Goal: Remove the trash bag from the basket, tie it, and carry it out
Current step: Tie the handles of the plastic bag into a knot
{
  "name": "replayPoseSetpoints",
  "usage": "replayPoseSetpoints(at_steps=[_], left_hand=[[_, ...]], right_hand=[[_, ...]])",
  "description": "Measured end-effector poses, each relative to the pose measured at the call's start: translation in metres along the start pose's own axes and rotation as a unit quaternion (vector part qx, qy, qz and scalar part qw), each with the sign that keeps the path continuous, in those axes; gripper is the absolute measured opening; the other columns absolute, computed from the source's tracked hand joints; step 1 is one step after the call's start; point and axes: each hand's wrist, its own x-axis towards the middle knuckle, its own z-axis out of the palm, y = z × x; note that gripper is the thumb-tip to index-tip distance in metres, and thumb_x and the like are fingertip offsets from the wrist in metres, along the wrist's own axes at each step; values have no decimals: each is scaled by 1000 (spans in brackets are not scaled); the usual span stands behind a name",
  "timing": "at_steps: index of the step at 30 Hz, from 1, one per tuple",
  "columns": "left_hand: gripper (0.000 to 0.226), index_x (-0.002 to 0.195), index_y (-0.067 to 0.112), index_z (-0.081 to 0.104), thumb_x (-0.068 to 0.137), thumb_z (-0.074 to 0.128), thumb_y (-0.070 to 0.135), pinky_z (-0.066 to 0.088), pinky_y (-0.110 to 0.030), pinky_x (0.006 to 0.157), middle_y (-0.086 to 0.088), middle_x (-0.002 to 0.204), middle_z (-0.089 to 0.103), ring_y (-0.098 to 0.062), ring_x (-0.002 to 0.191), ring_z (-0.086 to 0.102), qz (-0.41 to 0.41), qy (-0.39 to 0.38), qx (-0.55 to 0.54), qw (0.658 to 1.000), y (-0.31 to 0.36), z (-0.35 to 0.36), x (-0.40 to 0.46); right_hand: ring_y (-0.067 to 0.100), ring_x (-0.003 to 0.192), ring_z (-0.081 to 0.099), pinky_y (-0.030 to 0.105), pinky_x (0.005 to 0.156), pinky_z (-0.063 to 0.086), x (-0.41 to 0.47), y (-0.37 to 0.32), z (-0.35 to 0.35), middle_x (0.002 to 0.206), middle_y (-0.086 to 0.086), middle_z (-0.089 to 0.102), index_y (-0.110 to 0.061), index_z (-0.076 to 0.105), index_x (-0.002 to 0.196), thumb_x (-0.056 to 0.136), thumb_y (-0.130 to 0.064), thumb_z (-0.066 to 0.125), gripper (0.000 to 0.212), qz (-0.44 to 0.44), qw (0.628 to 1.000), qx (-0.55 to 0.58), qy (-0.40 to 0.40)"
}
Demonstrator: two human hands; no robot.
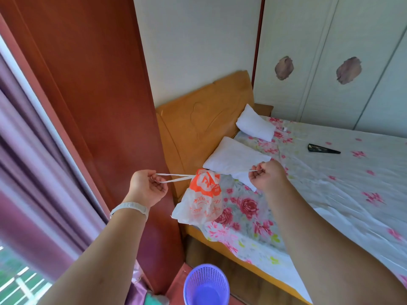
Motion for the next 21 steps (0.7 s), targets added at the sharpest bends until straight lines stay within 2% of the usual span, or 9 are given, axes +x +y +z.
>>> replayPoseSetpoints(at_steps=[3, 5, 8, 12, 16, 19, 21], left_hand=[[18, 68, 13, 41, 84, 43, 6, 37, -26, 56, 1, 45, 40, -15, 39, 42, 18, -1, 8, 1000, -8, 2, -3], [21, 65, 15, 40, 84, 43, 6, 37, -25, 54, 1, 44, 39, -15, 38, 40, 34, 2, 10, 999, -12, 3, -4], [21, 66, 14, 44, 86, 46, 9, 38, -27, 57, 1, 50, 42, -16, 48, 42, 69, -1, 60, 996, -8, 6, -7], [23, 69, 10, 54, 92, 49, 11, 43, -27, 61, -1, 56, 57, -18, 59, 54, 90, -92, 209, 970, -9, 22, -19], [20, 79, 3, 62, 93, 51, 10, 50, -29, 68, -10, 76, 62, -22, 69, 63, 119, -206, 315, 919, -12, 46, -45], [19, 92, -3, 67, 92, 51, 8, 53, -30, 75, -10, 82, 69, -22, 77, 68, 152, -274, 365, 877, -11, 58, -66], [24, 100, -5, 69, 93, 49, 8, 54, -32, 81, -12, 89, 73, -23, 84, 70, 164, -305, 386, 855, -9, 62, -76]], right_hand=[[18, 58, 41, 29, 59, 39, 0, 1, -4, 65, 4, 39, -9, 42, 64, 99, -3, 30, 38, -27, 1000, 1, -16], [18, 60, 41, 29, 63, 42, -3, 2, -6, 66, 5, 39, -9, 43, 64, 101, -5, 36, 38, -58, 996, -22, -66], [17, 64, 47, 30, 72, 46, -18, 2, -3, 66, 4, 44, -8, 47, 68, 102, -12, 45, 34, -111, 969, -151, -161], [18, 71, 57, 32, 75, 50, -53, -2, 17, 67, 4, 54, -8, 57, 73, 100, -10, 50, 28, -182, 890, -338, -245], [16, 76, 61, 31, 77, 54, -87, 2, 44, 73, 5, 62, -12, 62, 73, 97, -14, 54, 26, -239, 767, -516, -296], [12, 72, 61, 25, 73, 53, -109, 4, 61, 76, 5, 63, -9, 63, 81, 97, -14, 54, 19, -260, 707, -575, -319], [10, 71, 60, 28, 74, 54, -121, 4, 70, 75, 2, 63, -8, 64, 85, 97, -13, 55, 16, -278, 679, -595, -328]])
